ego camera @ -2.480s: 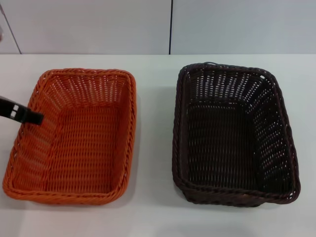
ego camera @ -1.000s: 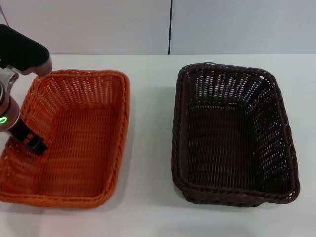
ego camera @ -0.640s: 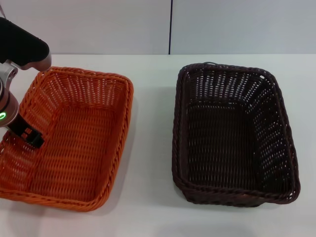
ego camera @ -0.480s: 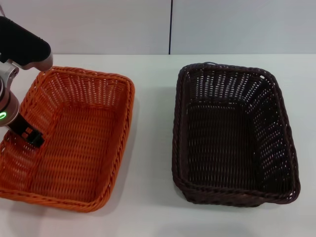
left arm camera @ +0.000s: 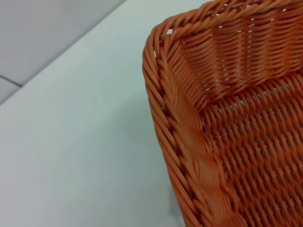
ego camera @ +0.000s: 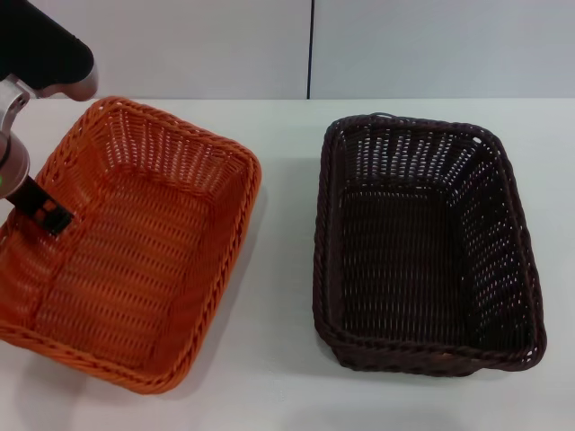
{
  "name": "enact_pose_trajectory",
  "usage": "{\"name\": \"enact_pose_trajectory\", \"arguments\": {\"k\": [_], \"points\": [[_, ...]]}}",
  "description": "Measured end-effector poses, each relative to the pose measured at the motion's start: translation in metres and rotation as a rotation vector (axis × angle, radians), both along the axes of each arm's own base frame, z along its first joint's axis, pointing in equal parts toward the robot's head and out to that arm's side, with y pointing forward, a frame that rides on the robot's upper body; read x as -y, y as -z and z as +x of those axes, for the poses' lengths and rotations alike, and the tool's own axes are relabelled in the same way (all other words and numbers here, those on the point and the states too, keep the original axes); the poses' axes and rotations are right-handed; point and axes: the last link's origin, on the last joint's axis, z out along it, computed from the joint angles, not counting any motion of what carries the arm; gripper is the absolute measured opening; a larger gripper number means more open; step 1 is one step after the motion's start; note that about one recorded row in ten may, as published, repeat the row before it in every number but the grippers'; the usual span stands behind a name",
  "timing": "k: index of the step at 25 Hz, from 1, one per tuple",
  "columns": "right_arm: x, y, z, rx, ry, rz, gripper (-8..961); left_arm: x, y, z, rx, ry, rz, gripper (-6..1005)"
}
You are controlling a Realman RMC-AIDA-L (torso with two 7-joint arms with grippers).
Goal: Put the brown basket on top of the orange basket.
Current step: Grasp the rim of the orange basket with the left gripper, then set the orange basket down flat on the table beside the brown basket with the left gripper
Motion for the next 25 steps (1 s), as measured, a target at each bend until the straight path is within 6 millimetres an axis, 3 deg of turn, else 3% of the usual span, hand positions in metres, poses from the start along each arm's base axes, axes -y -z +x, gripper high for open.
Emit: {"name": "enact_pose_trajectory", "arguments": {"k": [1, 2, 25], "points": [[0.0, 0.0, 0.0, 0.001, 0.0, 0.0, 666, 0.0, -0.001, 0.002, -0.006, 0.01, -0.004, 459], [0.0, 0.0, 0.0, 0.002, 0.0, 0.001, 666, -0.001, -0.004, 0.006, -0.015, 0.03, -0.009, 330], [-0.001, -0.002, 0.0, 0.005, -0.002, 0.008, 666, -0.005, -0.048, 0.034, -0.293, 0.207, -0.112, 158]]}}
